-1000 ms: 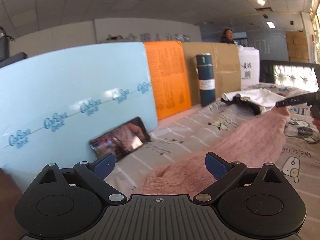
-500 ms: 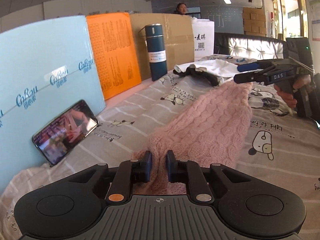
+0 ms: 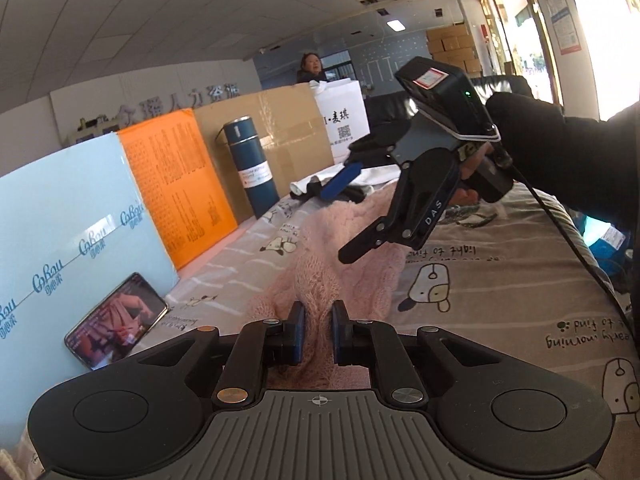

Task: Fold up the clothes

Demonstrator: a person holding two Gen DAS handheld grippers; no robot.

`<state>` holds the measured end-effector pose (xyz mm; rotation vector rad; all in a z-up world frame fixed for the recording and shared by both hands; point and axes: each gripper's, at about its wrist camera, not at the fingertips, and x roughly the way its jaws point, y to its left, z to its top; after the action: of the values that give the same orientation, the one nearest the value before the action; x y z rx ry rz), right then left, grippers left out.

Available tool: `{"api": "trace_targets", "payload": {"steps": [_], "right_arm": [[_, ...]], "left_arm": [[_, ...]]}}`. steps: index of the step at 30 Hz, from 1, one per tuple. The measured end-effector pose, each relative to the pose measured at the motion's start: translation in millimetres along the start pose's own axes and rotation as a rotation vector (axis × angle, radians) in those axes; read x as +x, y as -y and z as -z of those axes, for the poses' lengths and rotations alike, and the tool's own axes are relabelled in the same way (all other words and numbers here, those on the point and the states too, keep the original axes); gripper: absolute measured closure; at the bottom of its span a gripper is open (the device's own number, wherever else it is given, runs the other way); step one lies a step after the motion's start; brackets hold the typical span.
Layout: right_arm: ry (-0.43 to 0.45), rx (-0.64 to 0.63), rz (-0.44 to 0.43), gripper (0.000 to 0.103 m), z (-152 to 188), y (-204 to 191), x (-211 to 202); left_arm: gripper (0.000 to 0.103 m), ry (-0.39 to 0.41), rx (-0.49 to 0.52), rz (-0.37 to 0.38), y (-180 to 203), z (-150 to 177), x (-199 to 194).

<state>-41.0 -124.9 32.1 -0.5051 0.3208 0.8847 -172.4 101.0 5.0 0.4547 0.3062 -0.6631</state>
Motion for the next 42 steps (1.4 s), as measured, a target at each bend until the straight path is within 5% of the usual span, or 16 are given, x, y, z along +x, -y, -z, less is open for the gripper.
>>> {"api": "trace_targets", "payload": {"steps": [14,17,20,22,25,32,42], "right_arm": [[-0.029,-0.155,-0.143,0.013,-16.3,-27.6,-1.2],[-0.040,-0.154,-0.164,0.024,-15.5,-29.8,-2.2],[-0.058,-0.151,-0.183,0.045,-13.9,-32.0,-2.6],[-0.071,-0.139,-0.193,0.070,-11.9,-32.0,-3.6],[-0.077,-0.118,-0.194,0.087,-8.4,-33.0,-11.9],[0.049,-0.084,-0.159,0.090,-0.9,-48.6,-72.6],[0.018,0.091,-0.176,0.090,42.4,-87.7,-110.9]], "left_arm": [[0.091,0.006,-0.007,0.013,8.6,9.6,-5.3],[0.091,0.009,-0.010,0.015,7.9,9.8,-5.6],[0.091,0.015,-0.013,0.013,8.2,10.3,-6.2],[0.091,0.021,-0.014,0.011,8.8,10.8,-7.2],[0.092,0.041,-0.020,0.005,9.3,11.0,-13.3],[0.092,0.101,-0.064,0.055,7.7,9.9,-38.8],[0.089,-0.035,-0.132,0.207,20.6,27.3,-48.6]]}}
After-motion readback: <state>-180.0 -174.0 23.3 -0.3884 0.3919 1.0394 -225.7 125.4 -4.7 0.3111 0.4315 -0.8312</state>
